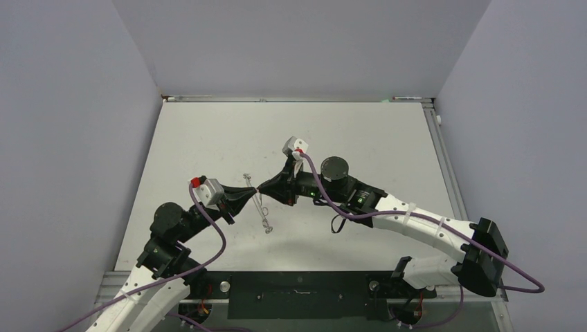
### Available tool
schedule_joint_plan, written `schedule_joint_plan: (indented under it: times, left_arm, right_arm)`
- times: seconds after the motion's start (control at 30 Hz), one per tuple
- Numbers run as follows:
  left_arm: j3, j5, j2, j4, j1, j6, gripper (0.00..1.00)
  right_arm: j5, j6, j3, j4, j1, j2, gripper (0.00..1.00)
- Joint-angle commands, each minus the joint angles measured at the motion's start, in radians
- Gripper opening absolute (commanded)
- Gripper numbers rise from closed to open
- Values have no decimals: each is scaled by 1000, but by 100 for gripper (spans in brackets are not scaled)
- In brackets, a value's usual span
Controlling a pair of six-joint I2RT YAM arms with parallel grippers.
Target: Put the keys on the keyring
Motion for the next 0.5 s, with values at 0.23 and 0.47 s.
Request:
schedule_joint_plan:
  times: [0.23, 0.47]
  left_arm:
    - [2, 15, -10, 69, 6, 3, 0]
    - [0, 8, -18, 69, 6, 1, 0]
  right_arm:
    - [45, -21, 45, 20, 9, 5, 5]
    - [55, -15, 52, -14, 9, 8, 8]
